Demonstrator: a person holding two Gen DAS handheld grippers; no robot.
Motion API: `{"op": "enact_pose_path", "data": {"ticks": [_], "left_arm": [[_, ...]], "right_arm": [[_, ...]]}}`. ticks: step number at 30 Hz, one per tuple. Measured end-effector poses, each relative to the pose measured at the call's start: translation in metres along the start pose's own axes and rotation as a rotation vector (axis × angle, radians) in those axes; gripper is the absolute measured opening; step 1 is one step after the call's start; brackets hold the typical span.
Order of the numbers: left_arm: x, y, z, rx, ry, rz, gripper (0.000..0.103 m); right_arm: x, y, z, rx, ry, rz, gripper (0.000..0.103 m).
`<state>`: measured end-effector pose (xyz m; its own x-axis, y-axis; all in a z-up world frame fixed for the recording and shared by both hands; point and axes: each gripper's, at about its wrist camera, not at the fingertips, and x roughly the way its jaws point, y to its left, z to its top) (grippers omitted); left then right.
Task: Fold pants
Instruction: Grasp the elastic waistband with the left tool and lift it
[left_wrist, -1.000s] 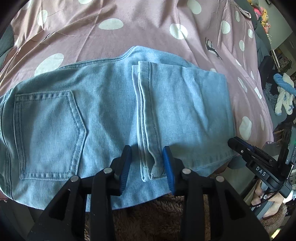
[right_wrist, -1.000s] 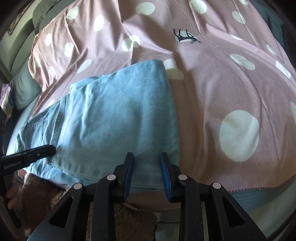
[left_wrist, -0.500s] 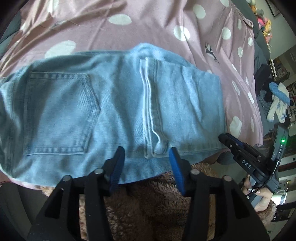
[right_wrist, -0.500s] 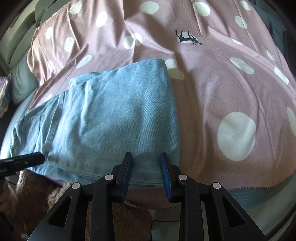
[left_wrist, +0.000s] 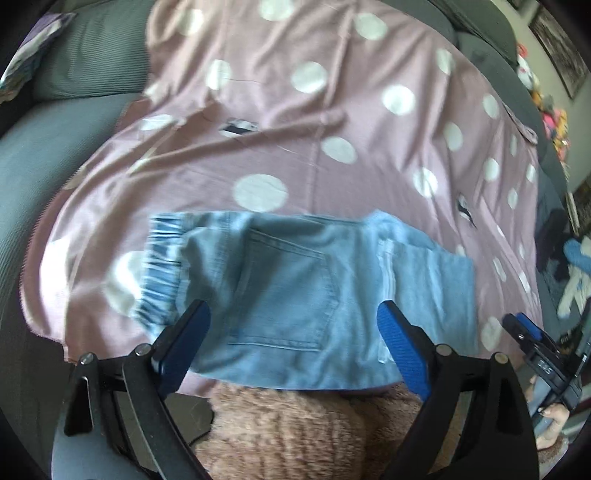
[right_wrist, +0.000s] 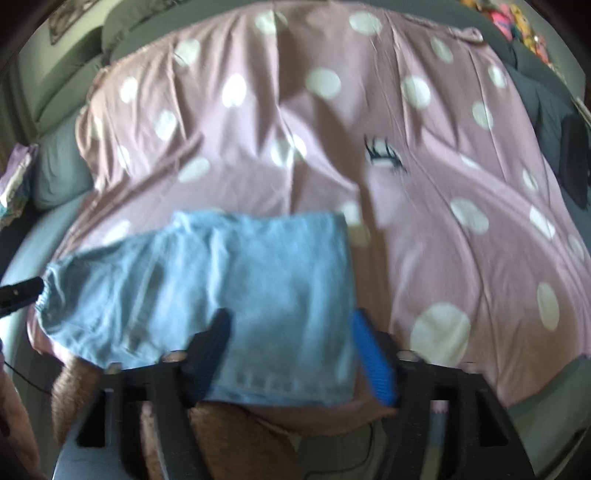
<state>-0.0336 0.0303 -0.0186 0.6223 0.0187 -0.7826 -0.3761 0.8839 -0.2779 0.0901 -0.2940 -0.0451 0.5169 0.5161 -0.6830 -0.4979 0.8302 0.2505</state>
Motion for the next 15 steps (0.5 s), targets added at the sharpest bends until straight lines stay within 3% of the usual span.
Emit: {"op": "enact_pose_path", "data": {"ticks": [6, 10, 15], "left_arm": [[-0.009, 0.055, 0.001, -0.136, -0.043, 0.080, 0.096], [0.000, 0.089, -0.005, -0.228, -0.024, 0.108, 0.097], [0.021, 0.116, -0.017, -0.319, 0.038, 0.068, 0.097]], "right_arm": [[0.003, 0.026, 0.013, -0.062, -0.025, 0.035, 0.082], [0.011, 0.038, 0.015, -0.078, -0.009, 0.047, 0.083], [0.017, 0.046, 0.014, -0.083, 0.006, 0.023, 0.083]]}}
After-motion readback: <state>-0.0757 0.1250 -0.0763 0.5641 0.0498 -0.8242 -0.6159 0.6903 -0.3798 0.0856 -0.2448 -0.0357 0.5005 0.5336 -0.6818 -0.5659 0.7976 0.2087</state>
